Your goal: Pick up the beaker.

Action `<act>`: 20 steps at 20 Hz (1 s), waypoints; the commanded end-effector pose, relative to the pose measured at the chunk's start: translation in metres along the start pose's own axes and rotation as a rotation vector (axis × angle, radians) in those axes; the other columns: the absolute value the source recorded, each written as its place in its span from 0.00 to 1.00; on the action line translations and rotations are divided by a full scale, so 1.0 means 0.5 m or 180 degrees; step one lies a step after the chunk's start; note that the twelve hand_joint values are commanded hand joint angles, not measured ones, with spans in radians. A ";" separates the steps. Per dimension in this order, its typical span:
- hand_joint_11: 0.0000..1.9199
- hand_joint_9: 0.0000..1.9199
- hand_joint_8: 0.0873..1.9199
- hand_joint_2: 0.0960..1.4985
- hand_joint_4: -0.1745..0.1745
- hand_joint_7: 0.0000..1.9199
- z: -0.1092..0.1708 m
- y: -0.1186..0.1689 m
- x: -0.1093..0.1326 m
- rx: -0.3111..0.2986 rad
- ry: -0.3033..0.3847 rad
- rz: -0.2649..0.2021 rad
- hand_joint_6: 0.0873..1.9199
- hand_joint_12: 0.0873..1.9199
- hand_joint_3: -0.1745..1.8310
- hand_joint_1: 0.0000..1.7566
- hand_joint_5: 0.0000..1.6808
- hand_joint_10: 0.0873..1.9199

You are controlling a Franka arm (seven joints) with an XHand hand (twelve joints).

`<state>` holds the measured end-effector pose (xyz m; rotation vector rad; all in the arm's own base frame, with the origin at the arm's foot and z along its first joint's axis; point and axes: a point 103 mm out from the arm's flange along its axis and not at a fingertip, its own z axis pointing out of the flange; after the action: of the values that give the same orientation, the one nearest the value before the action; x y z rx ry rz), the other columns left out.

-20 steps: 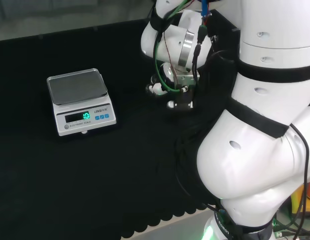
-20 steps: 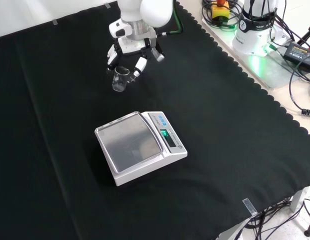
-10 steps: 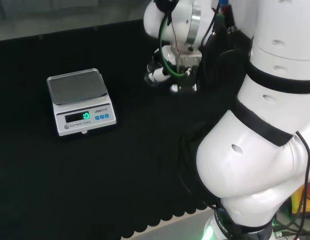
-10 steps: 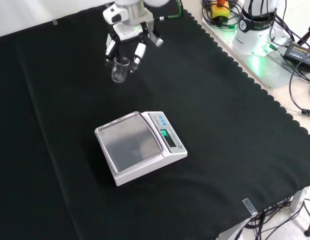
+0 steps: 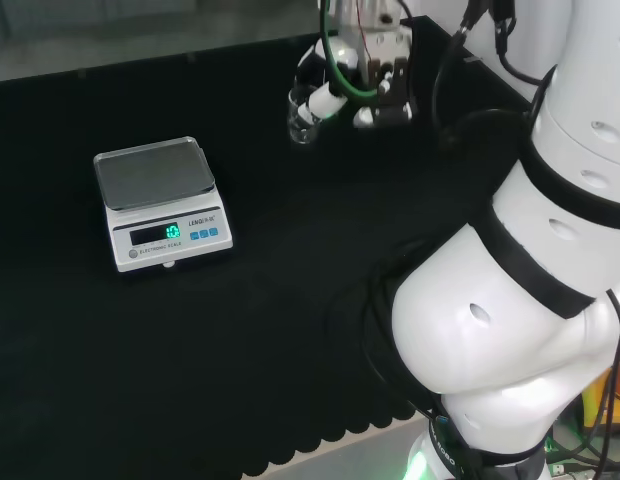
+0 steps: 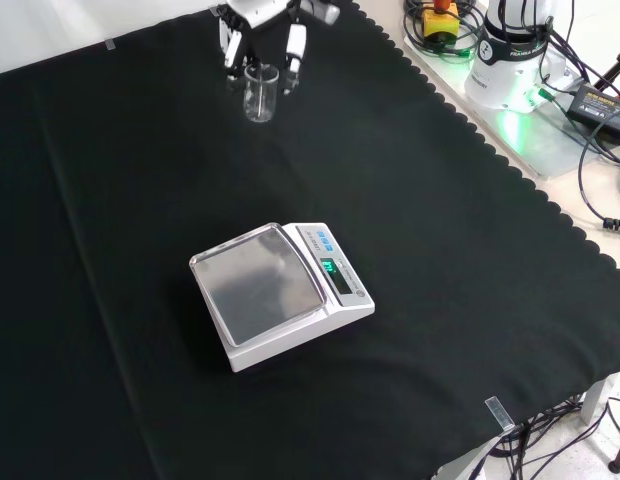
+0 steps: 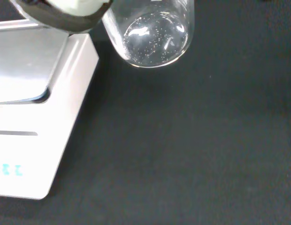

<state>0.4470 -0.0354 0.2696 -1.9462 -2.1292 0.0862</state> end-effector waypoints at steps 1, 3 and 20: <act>0.61 0.83 0.08 0.50 0.96 0.82 -0.124 -0.049 0.064 0.0380 -0.0161 -0.0201 0.38 0.47 0.33 0.62 0.70 0.00; 0.61 0.83 0.08 0.49 0.96 0.83 -0.129 -0.052 0.080 0.0368 -0.0113 -0.0243 0.38 0.47 0.33 0.62 0.70 0.00; 0.61 0.84 0.08 0.48 0.92 0.83 -0.131 -0.076 0.168 0.0362 0.0050 -0.0167 0.39 0.47 0.36 0.63 0.70 0.00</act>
<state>0.4254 0.0263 0.3506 -1.8076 -2.1441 0.2014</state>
